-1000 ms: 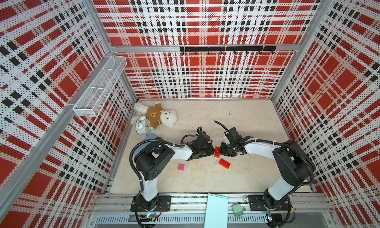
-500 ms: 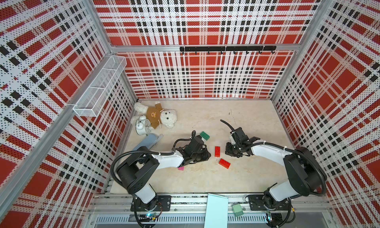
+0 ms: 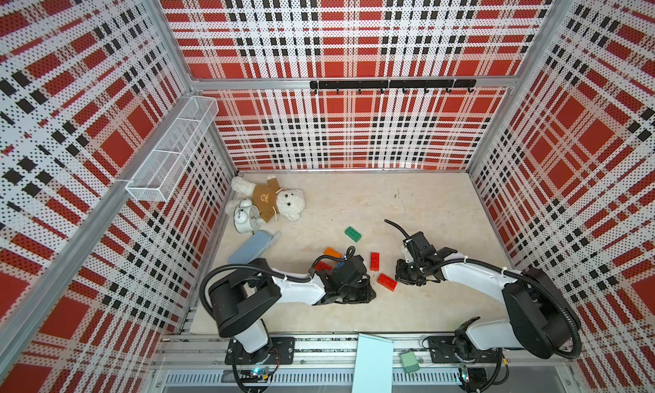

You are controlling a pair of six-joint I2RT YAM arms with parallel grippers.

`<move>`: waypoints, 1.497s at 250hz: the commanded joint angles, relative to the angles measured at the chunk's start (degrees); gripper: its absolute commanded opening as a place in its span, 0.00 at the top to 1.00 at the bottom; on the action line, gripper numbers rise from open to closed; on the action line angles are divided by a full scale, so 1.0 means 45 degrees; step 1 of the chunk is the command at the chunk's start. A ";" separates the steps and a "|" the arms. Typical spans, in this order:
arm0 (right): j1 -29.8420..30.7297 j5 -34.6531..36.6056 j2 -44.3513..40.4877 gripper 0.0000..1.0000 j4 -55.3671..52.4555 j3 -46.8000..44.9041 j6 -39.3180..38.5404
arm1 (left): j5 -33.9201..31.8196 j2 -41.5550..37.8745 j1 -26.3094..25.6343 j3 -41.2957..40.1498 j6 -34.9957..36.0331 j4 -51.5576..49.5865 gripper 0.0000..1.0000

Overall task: Assemble a small pinwheel with lego
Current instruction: Assemble the lego brick at the center of the board.

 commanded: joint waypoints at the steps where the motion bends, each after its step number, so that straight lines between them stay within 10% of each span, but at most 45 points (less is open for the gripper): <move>1: 0.0226 -0.0159 0.0076 0.97 0.0529 -0.0240 0.0266 | -0.0041 0.0761 -0.0067 0.0381 -0.0637 0.1052 0.81; 374: 0.2435 0.0227 0.0957 0.98 0.2653 -0.0386 0.2767 | -0.0638 0.0571 0.1573 -0.0911 -0.0624 0.1526 0.80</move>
